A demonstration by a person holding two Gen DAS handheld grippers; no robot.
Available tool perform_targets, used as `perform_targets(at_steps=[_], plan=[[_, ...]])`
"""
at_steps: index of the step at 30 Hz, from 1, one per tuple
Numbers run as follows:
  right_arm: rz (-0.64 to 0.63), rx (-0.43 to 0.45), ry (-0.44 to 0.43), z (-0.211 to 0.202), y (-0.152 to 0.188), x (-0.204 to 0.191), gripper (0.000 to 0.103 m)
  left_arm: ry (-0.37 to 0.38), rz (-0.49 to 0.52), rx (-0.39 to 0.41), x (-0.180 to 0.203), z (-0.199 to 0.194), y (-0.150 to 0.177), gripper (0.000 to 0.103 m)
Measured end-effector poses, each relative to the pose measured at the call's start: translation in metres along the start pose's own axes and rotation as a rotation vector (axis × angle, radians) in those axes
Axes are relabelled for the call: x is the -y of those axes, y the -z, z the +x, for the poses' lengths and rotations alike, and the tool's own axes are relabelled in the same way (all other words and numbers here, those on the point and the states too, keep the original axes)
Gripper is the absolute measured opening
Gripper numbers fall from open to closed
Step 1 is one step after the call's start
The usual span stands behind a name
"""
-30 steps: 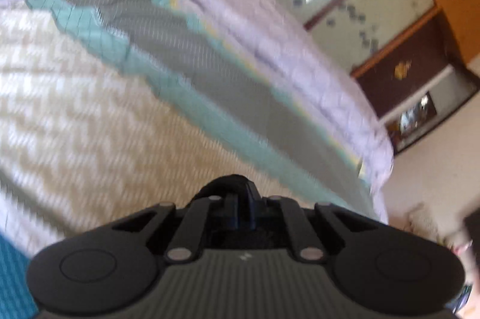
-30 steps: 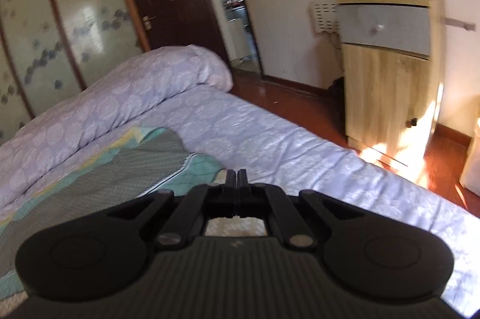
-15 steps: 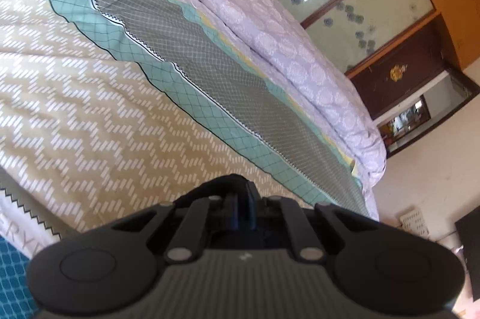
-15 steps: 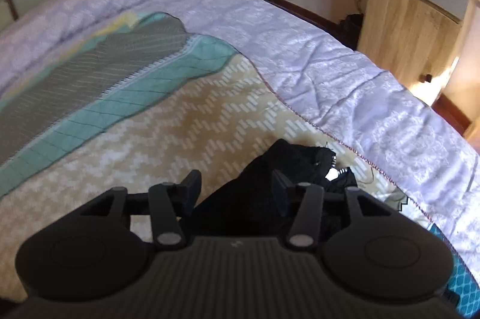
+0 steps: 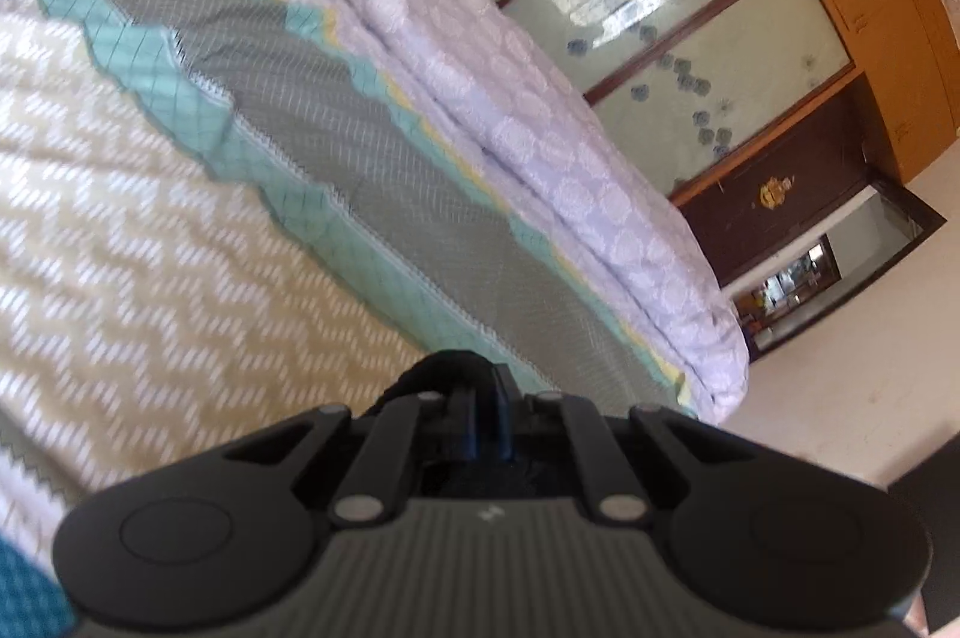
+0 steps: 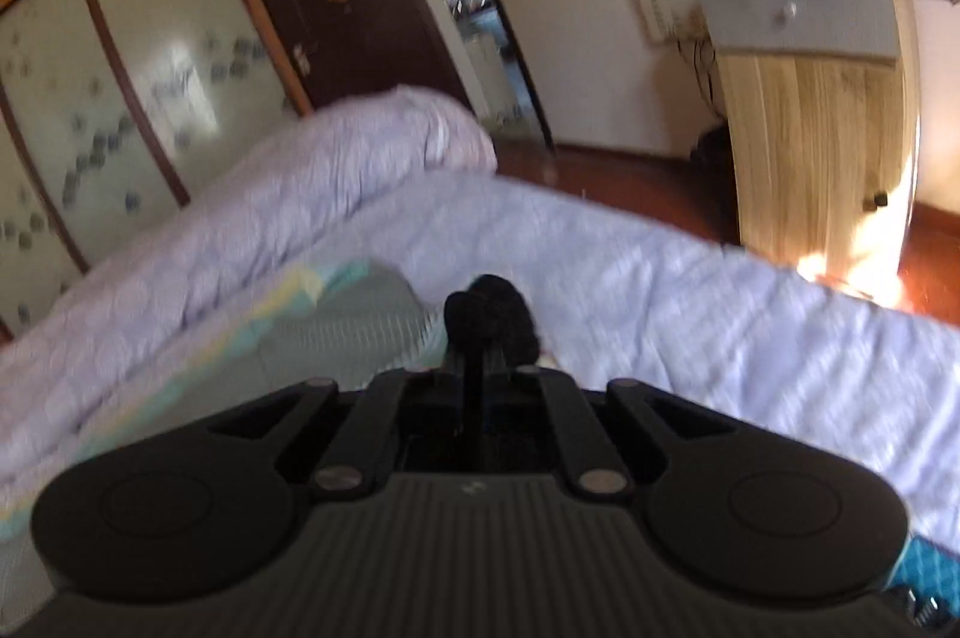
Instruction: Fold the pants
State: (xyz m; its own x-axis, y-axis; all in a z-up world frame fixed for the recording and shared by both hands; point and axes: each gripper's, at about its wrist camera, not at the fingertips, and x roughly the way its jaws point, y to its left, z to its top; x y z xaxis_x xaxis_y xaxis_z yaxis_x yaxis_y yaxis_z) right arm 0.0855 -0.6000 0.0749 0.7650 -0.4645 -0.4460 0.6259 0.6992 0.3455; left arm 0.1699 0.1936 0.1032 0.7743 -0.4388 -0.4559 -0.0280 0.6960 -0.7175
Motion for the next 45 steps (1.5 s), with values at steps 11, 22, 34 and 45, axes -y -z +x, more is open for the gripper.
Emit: perform_targets(at_steps=[11, 22, 34, 45], plan=[[-0.058, -0.125, 0.057, 0.038, 0.038, 0.002, 0.051, -0.252, -0.164, -0.017, -0.062, 0.100, 0.008, 0.025], [0.034, -0.296, 0.052, 0.111, 0.080, 0.005, 0.035, -0.236, -0.083, -0.105, -0.074, 0.030, 0.059, 0.050], [-0.064, -0.168, 0.096, 0.116, 0.071, -0.033, 0.006, -0.260, 0.088, -0.229, -0.042, 0.051, 0.106, 0.049], [-0.083, -0.206, 0.360, 0.073, 0.044, 0.033, 0.031, -0.232, 0.031, -0.250, -0.046, 0.038, 0.105, 0.054]])
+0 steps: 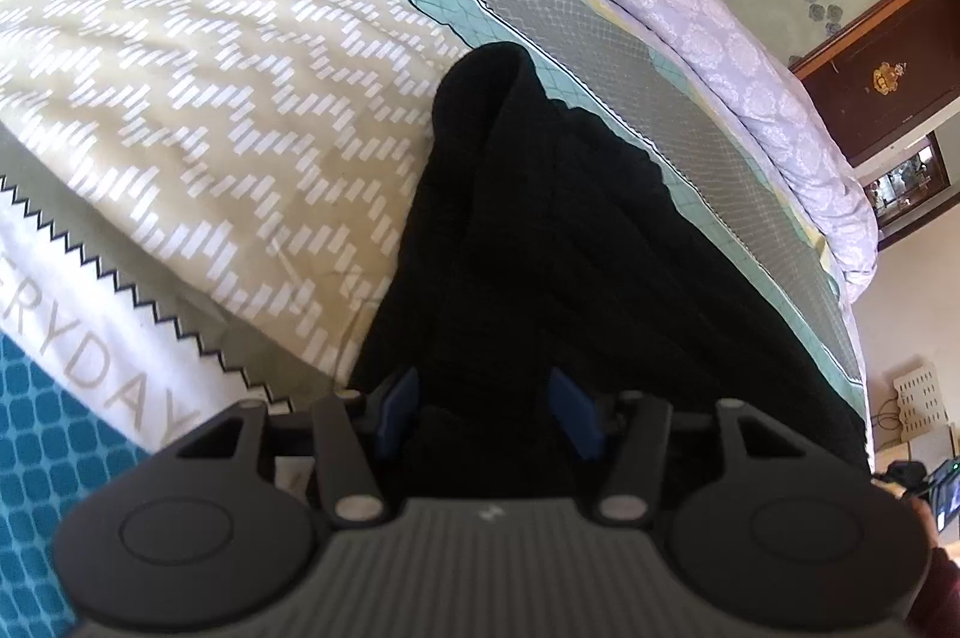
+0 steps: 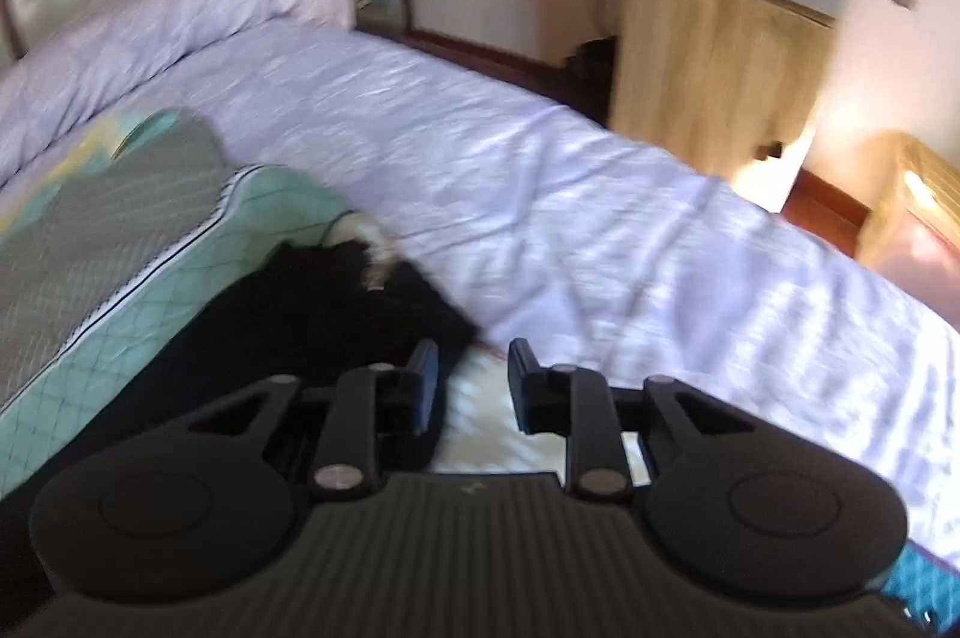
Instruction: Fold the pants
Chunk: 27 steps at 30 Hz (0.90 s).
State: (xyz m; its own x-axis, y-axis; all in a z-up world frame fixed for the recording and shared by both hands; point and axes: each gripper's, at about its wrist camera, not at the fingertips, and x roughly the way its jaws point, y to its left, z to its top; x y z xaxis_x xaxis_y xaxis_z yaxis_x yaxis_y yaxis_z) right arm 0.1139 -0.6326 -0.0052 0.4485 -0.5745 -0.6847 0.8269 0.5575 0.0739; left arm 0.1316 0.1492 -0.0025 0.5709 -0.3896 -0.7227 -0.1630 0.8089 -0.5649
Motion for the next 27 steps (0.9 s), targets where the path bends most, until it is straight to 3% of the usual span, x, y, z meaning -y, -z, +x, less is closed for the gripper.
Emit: perform_targets(at_steps=[3, 5, 6, 9, 12, 16, 19, 21, 23, 25, 27], plan=[[0.098, 0.014, -0.122, -0.030, 0.006, 0.029, 0.031, 0.023, 0.003, -0.020, 0.000, -0.010, 0.003, 0.064], [0.080, 0.022, -0.195, -0.058, 0.016, 0.044, 0.031, 0.031, -0.003, -0.023, -0.002, -0.016, 0.005, 0.077], [0.062, 0.016, -0.241, -0.073, 0.022, 0.049, 0.031, 0.034, -0.017, -0.021, -0.005, -0.019, 0.006, 0.079], [0.005, -0.024, -0.433, -0.114, 0.041, 0.060, 0.034, 0.067, -0.066, -0.023, -0.014, -0.027, 0.011, 0.079], [-0.129, -0.055, -0.630, -0.163, 0.073, 0.062, 0.040, 0.107, -0.093, -0.023, -0.019, -0.034, 0.018, 0.080], [-0.280, -0.111, -0.796, -0.224, 0.127, 0.057, 0.044, 0.143, -0.065, -0.028, -0.016, -0.041, 0.029, 0.088], [-0.350, -0.175, -0.891, -0.254, 0.171, 0.043, 0.044, 0.144, -0.064, -0.028, -0.016, -0.042, 0.034, 0.088], [-0.429, -0.193, -0.905, -0.267, 0.199, 0.025, 0.044, 0.145, -0.080, -0.006, -0.018, -0.045, 0.035, 0.074], [-0.461, -0.218, -0.931, -0.268, 0.220, 0.003, 0.043, 0.131, -0.049, -0.025, -0.016, -0.043, 0.033, 0.006], [-0.425, -0.284, -0.947, -0.260, 0.232, -0.018, 0.038, 0.074, -0.054, -0.069, -0.019, -0.038, 0.030, 0.006], [-0.390, -0.328, -0.971, -0.262, 0.242, -0.035, 0.034, 0.058, -0.049, -0.061, -0.020, -0.048, 0.026, 0.006]])
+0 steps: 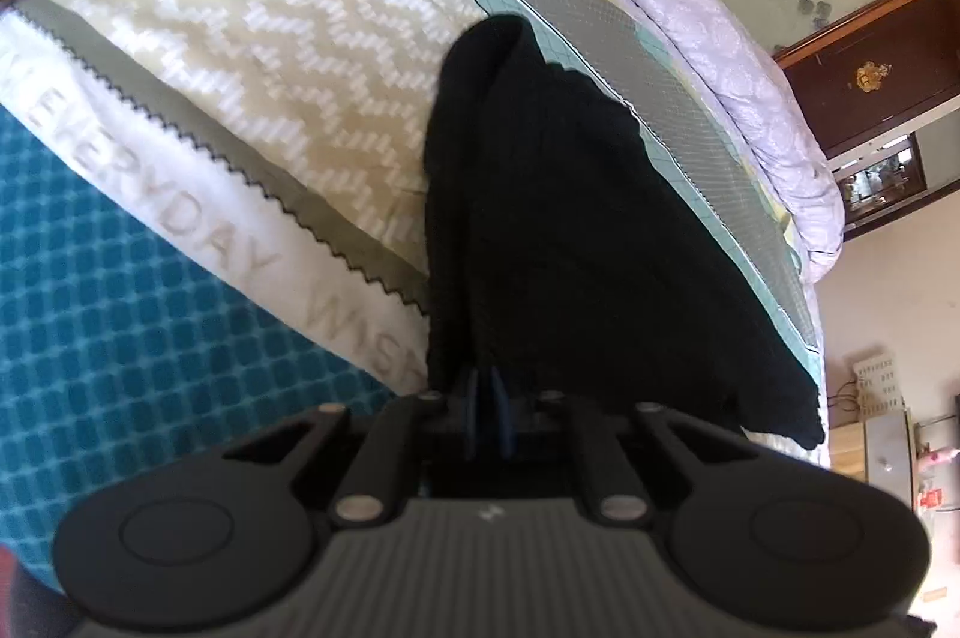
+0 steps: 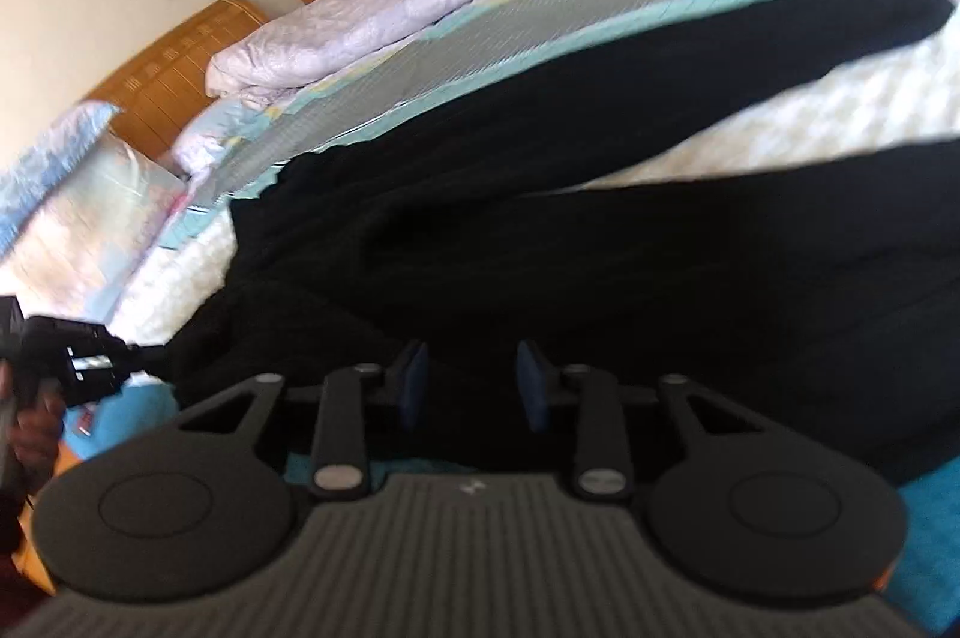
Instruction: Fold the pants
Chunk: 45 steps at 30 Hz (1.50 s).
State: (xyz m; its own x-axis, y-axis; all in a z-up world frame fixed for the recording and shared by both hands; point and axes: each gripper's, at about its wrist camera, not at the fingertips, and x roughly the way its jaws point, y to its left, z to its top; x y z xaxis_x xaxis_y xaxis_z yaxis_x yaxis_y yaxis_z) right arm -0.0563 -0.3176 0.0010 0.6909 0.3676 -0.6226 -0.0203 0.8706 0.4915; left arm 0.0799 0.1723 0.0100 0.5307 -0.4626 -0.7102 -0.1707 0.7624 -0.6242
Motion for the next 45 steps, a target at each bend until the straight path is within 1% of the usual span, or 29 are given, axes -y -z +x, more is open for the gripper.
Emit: perform_targets(at_steps=[3, 6, 8, 9, 10, 11, 12, 13, 14, 16, 18, 21, 22, 23, 25, 28, 30, 31, 33, 34, 35, 36, 37, 38, 39, 40, 41, 44, 45], plan=[[-0.012, -0.030, -0.033, 0.015, 0.006, -0.025, 0.034, -0.013, 0.011, 0.035, -0.003, -0.024, 0.000, 0.006], [-0.044, -0.047, -0.095, 0.024, 0.005, -0.049, 0.035, -0.019, 0.002, 0.047, -0.012, -0.045, 0.003, 0.006], [-0.086, -0.065, -0.095, 0.033, 0.006, -0.061, 0.036, -0.021, -0.009, 0.052, -0.018, -0.057, 0.004, 0.006], [-0.102, -0.090, -0.082, 0.041, 0.007, -0.065, 0.036, -0.028, -0.007, 0.052, -0.020, -0.058, 0.005, 0.006], [-0.112, -0.132, -0.059, 0.051, 0.009, -0.066, 0.036, -0.058, 0.010, 0.050, -0.020, -0.056, 0.006, 0.009], [-0.109, -0.184, -0.035, 0.062, 0.010, -0.064, 0.036, -0.123, 0.029, 0.043, -0.018, -0.053, 0.008, 0.014], [-0.099, -0.210, -0.026, 0.070, 0.011, -0.062, 0.033, -0.199, 0.042, 0.030, -0.016, -0.048, 0.008, 0.014], [-0.087, -0.204, -0.050, 0.066, 0.006, -0.059, 0.034, -0.233, 0.057, 0.012, -0.014, -0.046, 0.007, 0.019], [-0.072, -0.209, -0.081, 0.064, -0.002, -0.057, 0.035, -0.219, 0.065, 0.014, -0.012, -0.048, 0.005, 0.024], [-0.054, -0.151, -0.108, 0.050, -0.026, -0.049, 0.035, -0.173, 0.064, 0.082, -0.007, -0.058, -0.008, 0.028], [-0.034, -0.079, -0.078, 0.035, -0.062, -0.032, 0.035, -0.175, 0.119, 0.143, 0.010, -0.060, -0.028, 0.035], [0.048, 0.023, 0.077, 0.026, -0.131, 0.007, 0.036, -0.223, 0.306, 0.212, 0.056, -0.040, -0.058, 0.054], [0.085, 0.061, 0.140, 0.025, -0.158, 0.024, 0.036, -0.232, 0.388, 0.232, 0.072, -0.028, -0.067, 0.064], [0.120, 0.095, 0.197, 0.027, -0.183, 0.041, 0.037, -0.242, 0.470, 0.244, 0.086, -0.012, -0.075, 0.072], [0.203, 0.136, 0.317, 0.038, -0.233, 0.078, 0.039, -0.261, 0.600, 0.234, 0.107, 0.026, -0.092, 0.076], [0.311, 0.163, 0.466, 0.074, -0.301, 0.130, 0.045, -0.267, 0.713, 0.190, 0.124, 0.085, -0.109, 0.076], [0.352, 0.162, 0.561, 0.106, -0.336, 0.158, 0.057, -0.275, 0.751, 0.144, 0.131, 0.120, -0.111, 0.076], [0.375, 0.160, 0.612, 0.121, -0.351, 0.173, 0.058, -0.294, 0.769, 0.122, 0.132, 0.136, -0.113, 0.073], [0.403, 0.150, 0.699, 0.140, -0.368, 0.210, 0.059, -0.347, 0.795, 0.081, 0.124, 0.163, -0.106, 0.050], [0.427, 0.141, 0.728, 0.146, -0.371, 0.229, 0.058, -0.378, 0.787, 0.053, 0.120, 0.174, -0.107, 0.030], [0.443, 0.121, 0.737, 0.152, -0.370, 0.244, 0.055, -0.378, 0.768, 0.035, 0.116, 0.182, -0.109, 0.015], [0.450, 0.085, 0.745, 0.159, -0.366, 0.255, 0.034, -0.359, 0.750, 0.041, 0.115, 0.184, -0.109, 0.013], [0.426, 0.085, 0.787, 0.167, -0.364, 0.257, 0.030, -0.357, 0.750, 0.048, 0.114, 0.182, -0.109, 0.011], [0.392, 0.117, 0.797, 0.156, -0.362, 0.262, 0.022, -0.360, 0.751, 0.050, 0.115, 0.180, -0.109, 0.010], [0.380, 0.123, 0.797, 0.156, -0.362, 0.259, 0.013, -0.359, 0.747, 0.063, 0.116, 0.175, -0.107, 0.009], [0.391, 0.146, 0.771, 0.146, -0.358, 0.257, 0.007, -0.355, 0.747, 0.082, 0.119, 0.168, -0.104, 0.009], [0.416, 0.181, 0.729, 0.129, -0.356, 0.266, 0.004, -0.349, 0.751, 0.108, 0.121, 0.160, -0.103, 0.009], [0.459, 0.291, 0.619, 0.075, -0.342, 0.254, 0.004, -0.300, 0.740, 0.189, 0.132, 0.123, -0.099, 0.009], [0.475, 0.323, 0.580, 0.049, -0.331, 0.245, 0.004, -0.281, 0.732, 0.216, 0.135, 0.107, -0.095, 0.009]])
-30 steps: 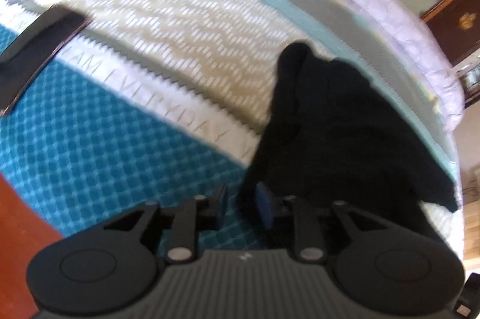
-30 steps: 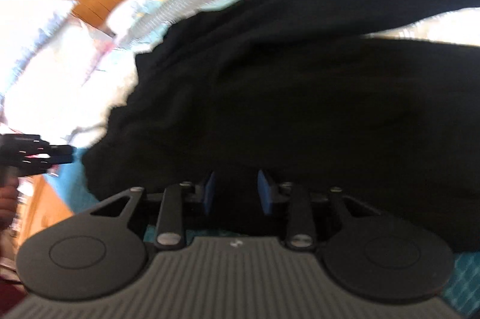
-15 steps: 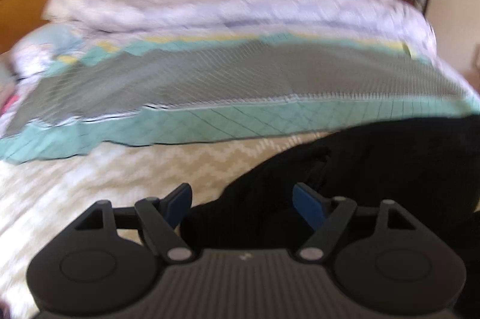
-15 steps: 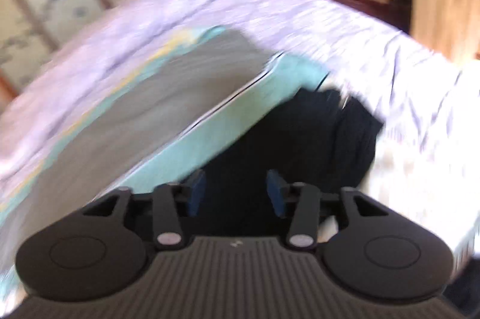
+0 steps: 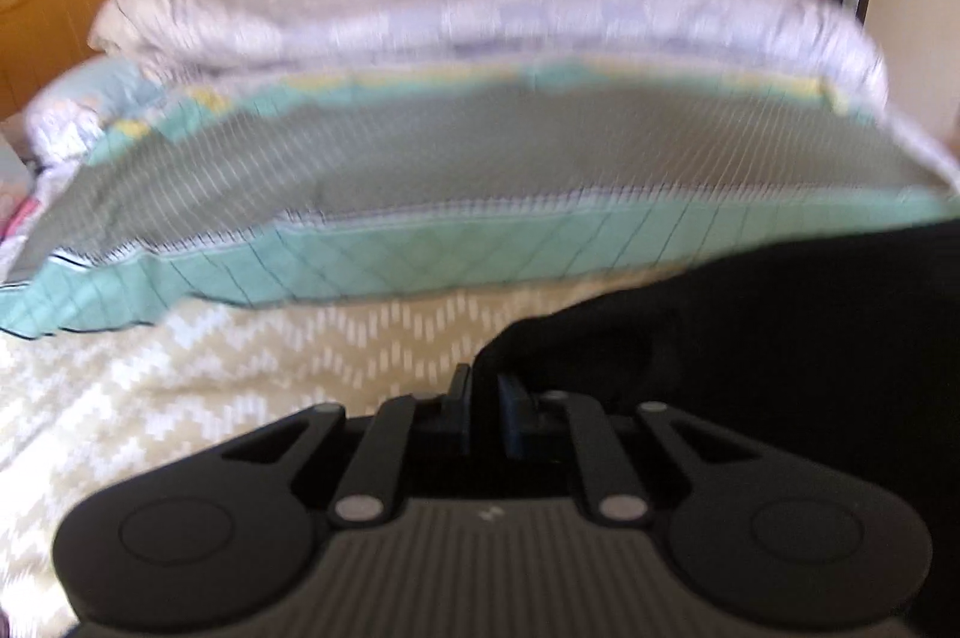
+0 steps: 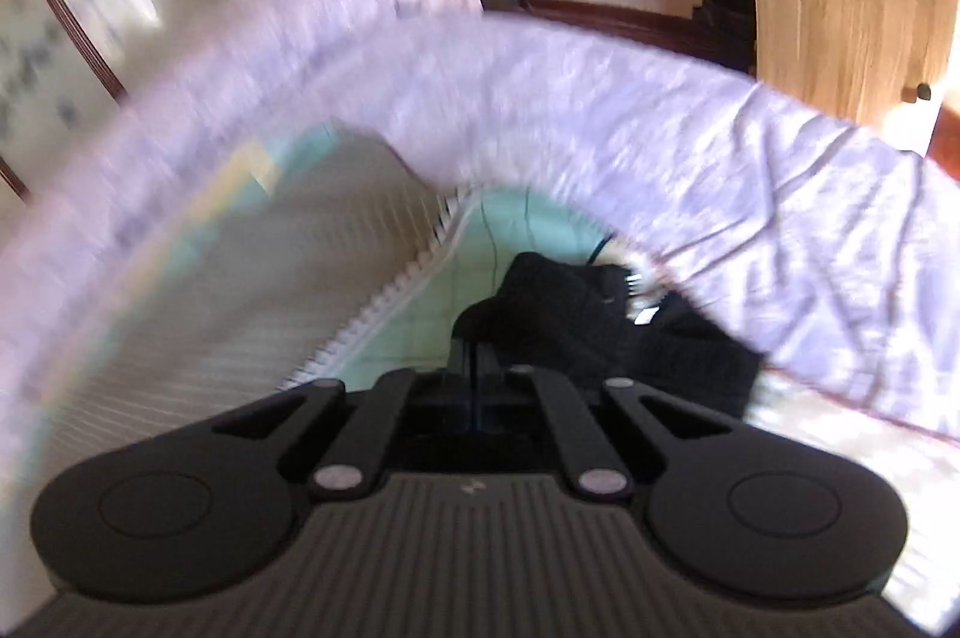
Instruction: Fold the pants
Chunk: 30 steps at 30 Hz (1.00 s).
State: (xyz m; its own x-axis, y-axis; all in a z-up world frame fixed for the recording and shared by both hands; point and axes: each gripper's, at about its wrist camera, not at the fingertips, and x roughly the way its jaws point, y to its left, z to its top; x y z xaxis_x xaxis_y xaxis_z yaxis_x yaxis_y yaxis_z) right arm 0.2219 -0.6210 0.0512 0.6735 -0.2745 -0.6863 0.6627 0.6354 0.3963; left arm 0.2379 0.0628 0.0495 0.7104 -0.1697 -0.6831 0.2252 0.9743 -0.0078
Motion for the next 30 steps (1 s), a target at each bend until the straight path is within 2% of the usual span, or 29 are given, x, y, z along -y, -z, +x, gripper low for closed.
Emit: perform_targets(at_steps=[5, 9, 13, 15, 16, 17, 18, 19, 21, 23, 25, 28, 30], plan=[[0.101, 0.054, -0.157, -0.107, 0.010, 0.060, 0.004, 0.023, -0.041, 0.105, -0.002, -0.092, 0.018, 0.009], [0.180, 0.064, -0.202, -0.181, 0.045, 0.132, 0.004, 0.063, -0.086, 0.114, -0.004, -0.158, 0.061, 0.009], [0.261, 0.051, -0.141, -0.228, 0.099, 0.207, 0.004, 0.114, -0.133, 0.052, -0.002, -0.198, 0.120, 0.009], [0.308, 0.025, -0.080, -0.247, 0.128, 0.241, 0.005, 0.120, -0.143, 0.009, -0.001, -0.202, 0.151, 0.010], [0.307, 0.019, -0.039, -0.247, 0.141, 0.250, 0.009, 0.115, -0.132, -0.025, 0.002, -0.198, 0.165, 0.014], [0.293, 0.023, 0.023, -0.249, 0.151, 0.255, 0.013, 0.105, -0.119, -0.070, 0.004, -0.193, 0.177, 0.017], [0.288, 0.027, 0.078, -0.253, 0.159, 0.260, 0.024, 0.093, -0.118, -0.111, 0.005, -0.189, 0.188, 0.018], [0.296, 0.039, 0.106, -0.258, 0.164, 0.264, 0.029, 0.086, -0.129, -0.149, 0.002, -0.185, 0.197, 0.020], [0.325, 0.103, 0.088, -0.274, 0.167, 0.266, 0.029, 0.105, -0.192, -0.168, -0.010, -0.193, 0.206, 0.022], [0.300, 0.150, 0.025, -0.292, 0.165, 0.259, 0.029, 0.115, -0.257, -0.114, -0.029, -0.210, 0.206, 0.037], [0.248, 0.158, -0.061, -0.306, 0.162, 0.242, 0.029, 0.110, -0.330, -0.037, -0.046, -0.227, 0.201, 0.045], [0.127, 0.102, -0.221, -0.304, 0.168, 0.201, 0.031, 0.157, -0.475, 0.048, -0.069, -0.238, 0.190, 0.044], [0.041, 0.048, -0.299, -0.293, 0.182, 0.172, 0.033, 0.209, -0.532, 0.077, -0.071, -0.235, 0.180, 0.043]])
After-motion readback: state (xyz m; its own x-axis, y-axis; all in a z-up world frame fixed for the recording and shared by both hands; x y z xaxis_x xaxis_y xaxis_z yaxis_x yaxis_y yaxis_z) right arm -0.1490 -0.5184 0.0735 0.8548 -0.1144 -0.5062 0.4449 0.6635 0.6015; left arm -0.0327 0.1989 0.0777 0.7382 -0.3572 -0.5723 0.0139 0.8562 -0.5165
